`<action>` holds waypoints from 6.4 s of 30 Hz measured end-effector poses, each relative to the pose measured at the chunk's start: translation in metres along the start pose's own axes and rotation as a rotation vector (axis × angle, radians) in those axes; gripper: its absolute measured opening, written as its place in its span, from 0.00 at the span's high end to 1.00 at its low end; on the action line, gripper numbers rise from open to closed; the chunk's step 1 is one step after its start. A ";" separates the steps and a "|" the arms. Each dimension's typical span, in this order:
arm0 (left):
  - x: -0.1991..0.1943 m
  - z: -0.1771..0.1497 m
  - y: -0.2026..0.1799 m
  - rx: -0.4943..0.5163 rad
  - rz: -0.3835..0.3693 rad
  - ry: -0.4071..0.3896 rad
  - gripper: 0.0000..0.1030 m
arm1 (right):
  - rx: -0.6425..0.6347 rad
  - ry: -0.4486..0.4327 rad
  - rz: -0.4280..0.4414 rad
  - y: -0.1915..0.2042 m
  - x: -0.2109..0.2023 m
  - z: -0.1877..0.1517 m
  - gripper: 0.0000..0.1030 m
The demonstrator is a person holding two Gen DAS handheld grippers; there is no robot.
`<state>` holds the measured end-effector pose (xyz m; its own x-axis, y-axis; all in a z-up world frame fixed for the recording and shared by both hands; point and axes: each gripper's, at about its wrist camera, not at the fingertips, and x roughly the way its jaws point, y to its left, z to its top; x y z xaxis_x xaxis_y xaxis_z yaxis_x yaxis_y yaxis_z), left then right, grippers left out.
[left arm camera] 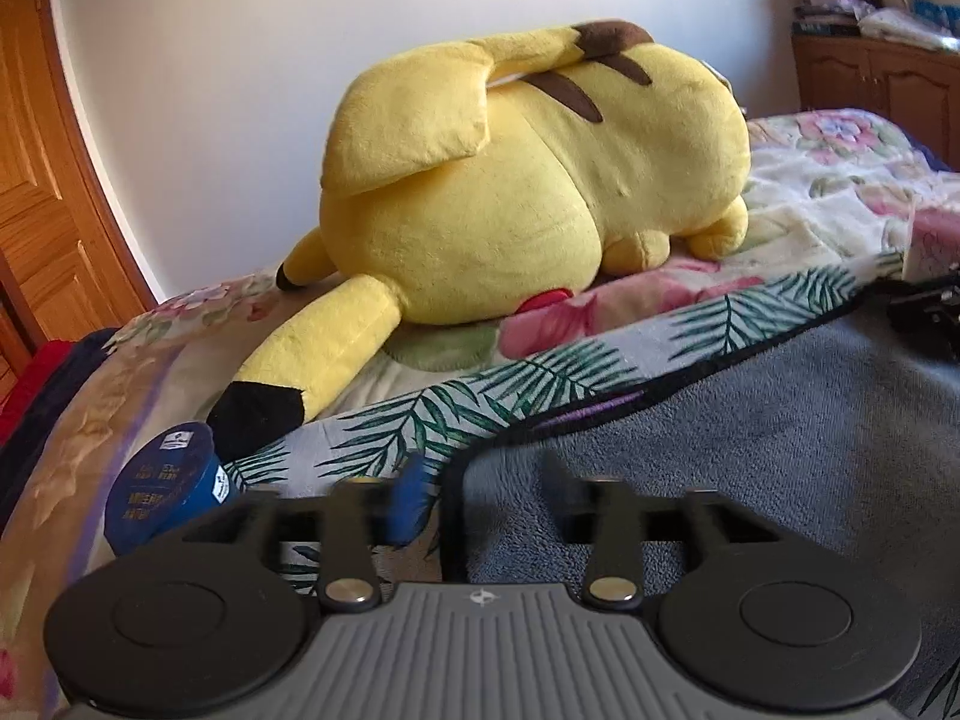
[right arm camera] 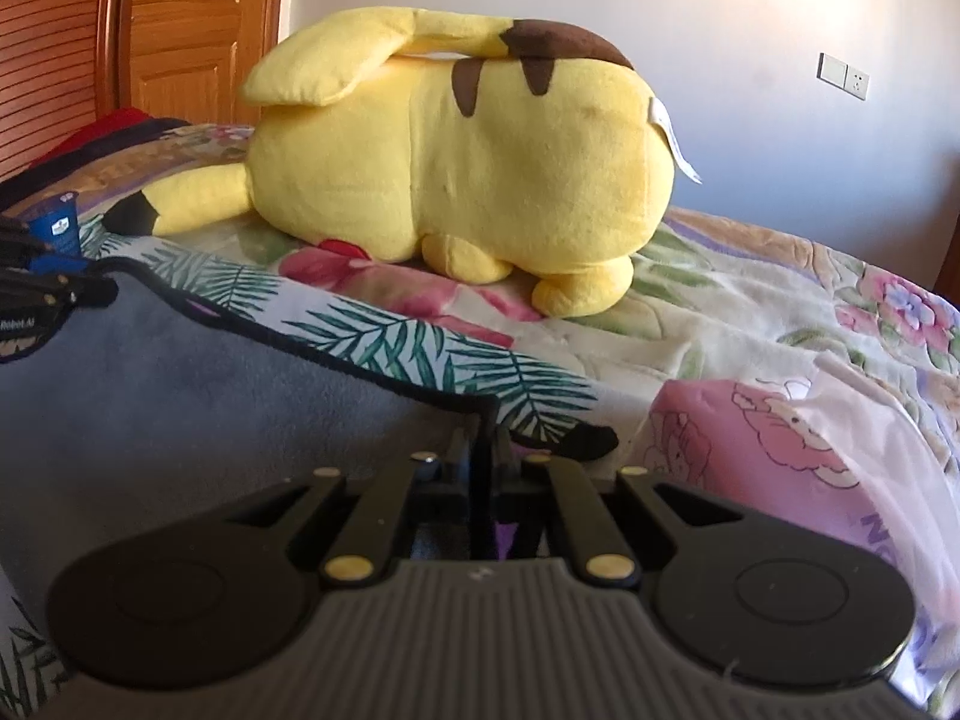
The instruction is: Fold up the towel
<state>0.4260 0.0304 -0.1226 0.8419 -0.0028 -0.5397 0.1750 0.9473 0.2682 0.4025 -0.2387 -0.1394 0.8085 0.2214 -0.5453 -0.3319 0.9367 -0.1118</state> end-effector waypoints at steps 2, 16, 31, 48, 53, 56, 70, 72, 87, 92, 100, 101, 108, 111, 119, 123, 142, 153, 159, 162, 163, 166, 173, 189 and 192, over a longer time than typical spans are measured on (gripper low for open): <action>-0.002 0.000 0.002 -0.021 -0.005 -0.010 0.30 | -0.005 0.004 -0.005 -0.001 0.000 0.000 0.85; -0.058 0.000 -0.007 -0.045 -0.083 -0.022 0.13 | 0.065 -0.005 0.013 0.005 -0.047 -0.003 0.38; -0.155 -0.008 -0.011 -0.064 -0.105 -0.009 0.11 | 0.108 -0.041 0.019 0.021 -0.139 0.007 0.37; -0.263 -0.009 -0.017 -0.072 -0.132 -0.033 0.08 | 0.122 -0.068 0.014 0.042 -0.222 0.005 0.35; -0.295 -0.004 -0.015 -0.080 -0.126 -0.049 0.07 | 0.133 -0.084 0.016 0.046 -0.251 0.009 0.35; -0.314 -0.002 -0.014 -0.087 -0.121 -0.065 0.04 | 0.139 -0.090 0.014 0.048 -0.266 0.012 0.33; -0.382 -0.004 -0.016 -0.134 -0.126 -0.113 0.00 | 0.152 -0.124 0.000 0.056 -0.324 0.005 0.08; -0.389 -0.003 -0.016 -0.132 -0.119 -0.117 0.00 | 0.138 -0.133 -0.016 0.059 -0.332 0.002 0.04; -0.430 -0.025 -0.032 -0.153 -0.096 -0.138 0.00 | 0.180 -0.178 -0.069 0.065 -0.380 -0.018 0.00; -0.436 -0.045 -0.042 -0.136 -0.088 -0.137 0.00 | 0.189 -0.177 -0.071 0.073 -0.387 -0.033 0.00; -0.442 -0.077 -0.055 -0.147 -0.087 -0.130 0.00 | 0.212 -0.164 -0.055 0.088 -0.389 -0.053 0.00; -0.442 -0.080 -0.057 -0.143 -0.082 -0.133 0.00 | 0.209 -0.164 -0.055 0.090 -0.389 -0.054 0.00; -0.434 -0.097 -0.067 -0.140 -0.086 -0.117 0.00 | 0.207 -0.153 -0.049 0.103 -0.387 -0.069 0.00; -0.429 -0.104 -0.071 -0.146 -0.085 -0.105 0.00 | 0.215 -0.147 -0.044 0.108 -0.383 -0.077 0.00; -0.407 -0.121 -0.077 -0.159 -0.079 -0.065 0.00 | 0.219 -0.123 -0.053 0.116 -0.371 -0.096 0.00; -0.398 -0.128 -0.080 -0.180 -0.075 -0.057 0.00 | 0.231 -0.125 -0.060 0.116 -0.367 -0.102 0.00; -0.403 -0.121 -0.077 -0.191 -0.048 -0.140 0.00 | 0.248 -0.148 -0.086 0.118 -0.355 -0.113 0.00; -0.409 -0.119 -0.072 -0.210 -0.041 -0.175 0.00 | 0.241 -0.208 -0.104 0.117 -0.361 -0.113 0.00; -0.412 -0.119 -0.071 -0.206 -0.035 -0.197 0.00 | 0.240 -0.227 -0.110 0.116 -0.362 -0.112 0.00; -0.413 -0.119 -0.071 -0.208 -0.029 -0.208 0.00 | 0.234 -0.245 -0.113 0.117 -0.365 -0.113 0.00; -0.414 -0.119 -0.071 -0.210 -0.029 -0.210 0.00 | 0.231 -0.251 -0.115 0.117 -0.366 -0.113 0.00; -0.416 -0.119 -0.070 -0.213 -0.028 -0.221 0.00 | 0.225 -0.268 -0.119 0.118 -0.368 -0.113 0.00; -0.420 -0.119 -0.071 -0.198 -0.018 -0.253 0.00 | 0.229 -0.300 -0.130 0.116 -0.373 -0.114 0.00; -0.422 -0.120 -0.069 -0.191 -0.012 -0.258 0.00 | 0.257 -0.318 -0.138 0.111 -0.376 -0.116 0.00; -0.422 -0.120 -0.069 -0.190 -0.011 -0.258 0.00 | 0.257 -0.318 -0.138 0.111 -0.376 -0.116 0.00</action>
<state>-0.0026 0.0047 -0.0095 0.9464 -0.0719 -0.3149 0.1071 0.9896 0.0960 0.0052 -0.2495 -0.0427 0.9597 0.1242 -0.2522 -0.1109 0.9916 0.0663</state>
